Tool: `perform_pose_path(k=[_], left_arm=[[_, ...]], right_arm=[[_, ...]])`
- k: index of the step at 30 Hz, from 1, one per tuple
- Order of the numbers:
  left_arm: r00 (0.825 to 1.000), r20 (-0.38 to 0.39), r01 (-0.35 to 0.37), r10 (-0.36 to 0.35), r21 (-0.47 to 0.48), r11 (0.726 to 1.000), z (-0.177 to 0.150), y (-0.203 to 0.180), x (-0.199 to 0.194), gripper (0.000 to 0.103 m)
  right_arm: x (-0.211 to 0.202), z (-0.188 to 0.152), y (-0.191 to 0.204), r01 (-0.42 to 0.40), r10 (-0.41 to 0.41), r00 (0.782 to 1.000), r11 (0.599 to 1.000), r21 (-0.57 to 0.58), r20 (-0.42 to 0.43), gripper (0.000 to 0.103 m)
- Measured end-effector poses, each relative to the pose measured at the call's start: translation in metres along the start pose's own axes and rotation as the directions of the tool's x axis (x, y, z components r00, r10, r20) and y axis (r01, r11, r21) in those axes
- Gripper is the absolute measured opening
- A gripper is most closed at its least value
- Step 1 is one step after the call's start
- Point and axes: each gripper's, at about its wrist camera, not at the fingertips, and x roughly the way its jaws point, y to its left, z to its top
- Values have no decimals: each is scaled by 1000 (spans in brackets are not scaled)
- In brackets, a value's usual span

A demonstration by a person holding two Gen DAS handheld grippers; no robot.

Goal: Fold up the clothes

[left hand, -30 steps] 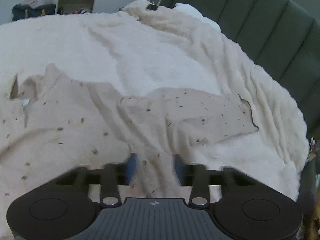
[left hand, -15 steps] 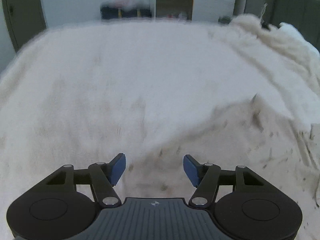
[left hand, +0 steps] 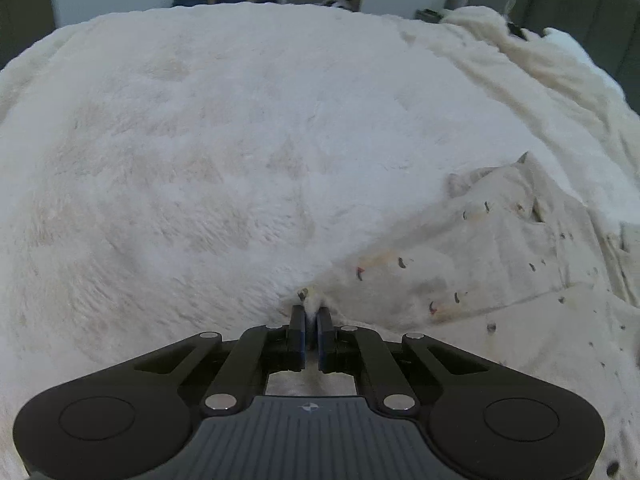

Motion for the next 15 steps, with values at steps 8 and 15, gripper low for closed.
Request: perform_pose_path(k=[8, 15], left_arm=[[997, -1, 78, -78, -12, 997, 2, 30, 5, 4], [999, 31, 29, -25, -125, 992, 14, 58, 16, 0]], right_arm=[[52, -21, 33, 111, -108, 993, 990, -89, 36, 0], [66, -53, 53, 79, -109, 990, 952, -296, -85, 7]])
